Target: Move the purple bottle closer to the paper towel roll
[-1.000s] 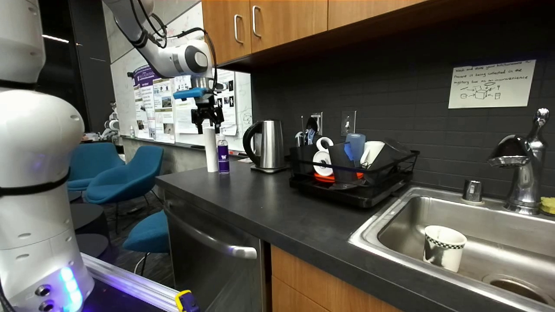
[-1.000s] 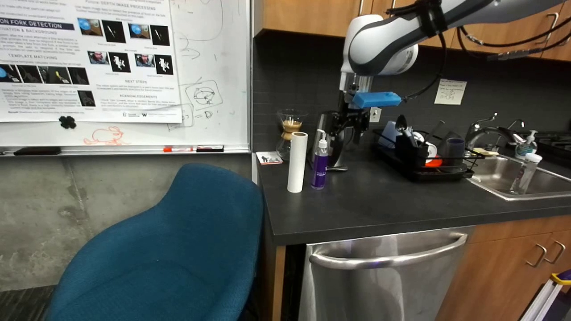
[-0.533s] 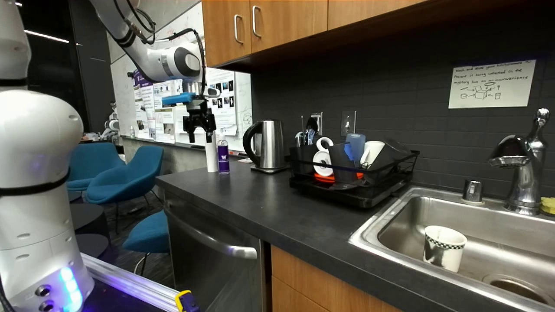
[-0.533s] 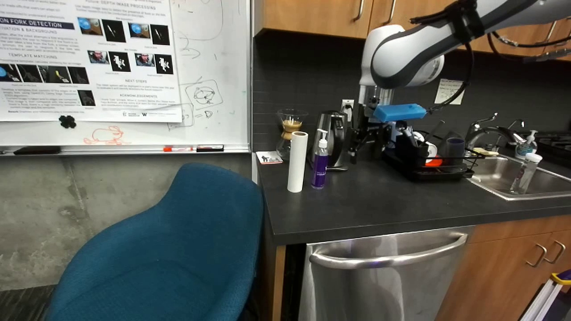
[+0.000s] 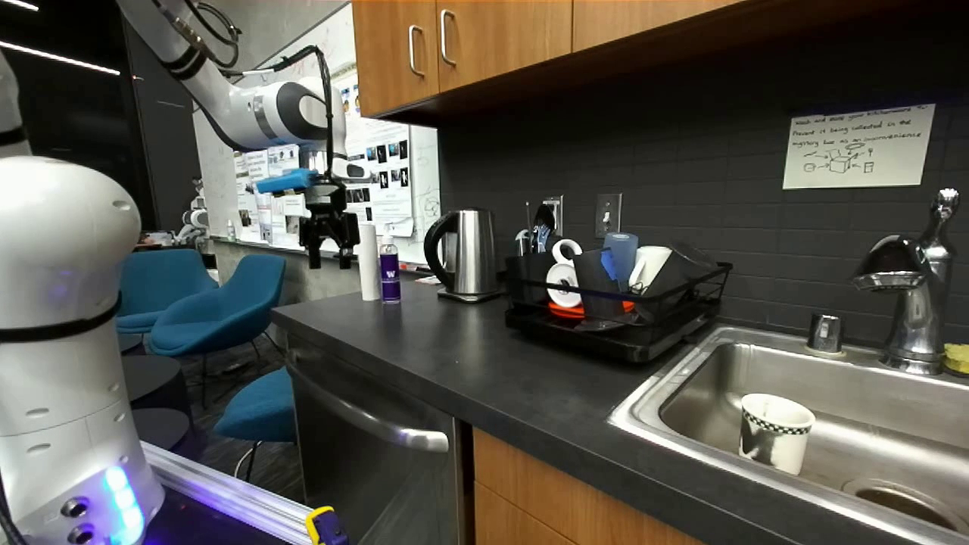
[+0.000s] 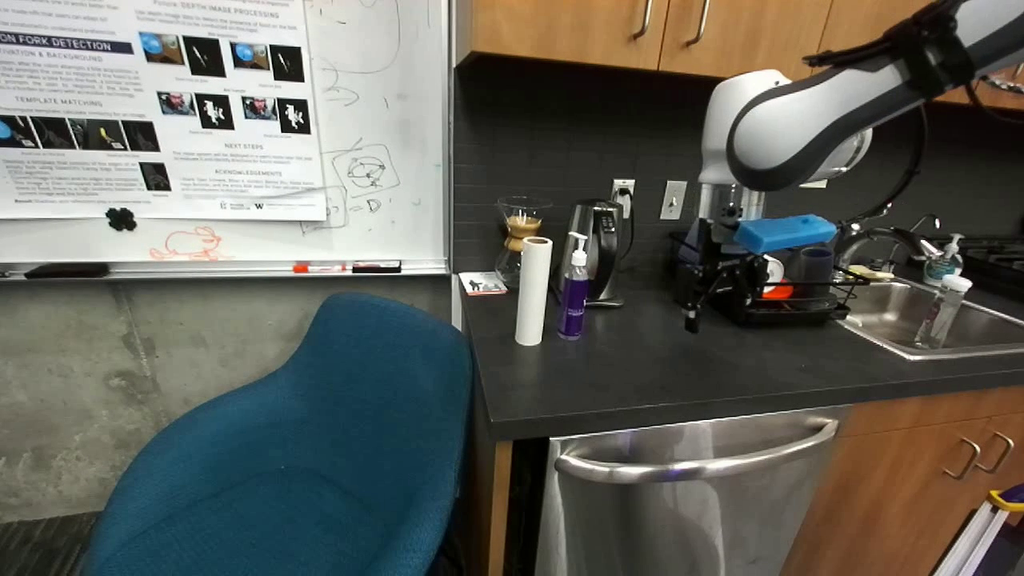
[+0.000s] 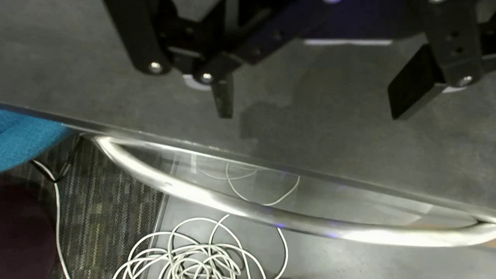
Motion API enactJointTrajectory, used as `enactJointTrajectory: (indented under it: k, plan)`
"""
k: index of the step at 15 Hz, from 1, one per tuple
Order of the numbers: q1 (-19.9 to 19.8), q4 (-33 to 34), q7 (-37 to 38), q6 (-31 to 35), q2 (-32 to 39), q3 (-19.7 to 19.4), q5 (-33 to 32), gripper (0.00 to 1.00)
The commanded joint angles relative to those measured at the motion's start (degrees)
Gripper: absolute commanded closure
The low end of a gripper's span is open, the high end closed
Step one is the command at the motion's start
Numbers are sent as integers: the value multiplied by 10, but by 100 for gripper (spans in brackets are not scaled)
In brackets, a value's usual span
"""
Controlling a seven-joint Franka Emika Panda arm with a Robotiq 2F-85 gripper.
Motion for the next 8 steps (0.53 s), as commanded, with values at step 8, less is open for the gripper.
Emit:
enactJointTrajectory:
  k: [8]
  plan:
    - [-19,-170,-21,-14,-195,3,-2,0]
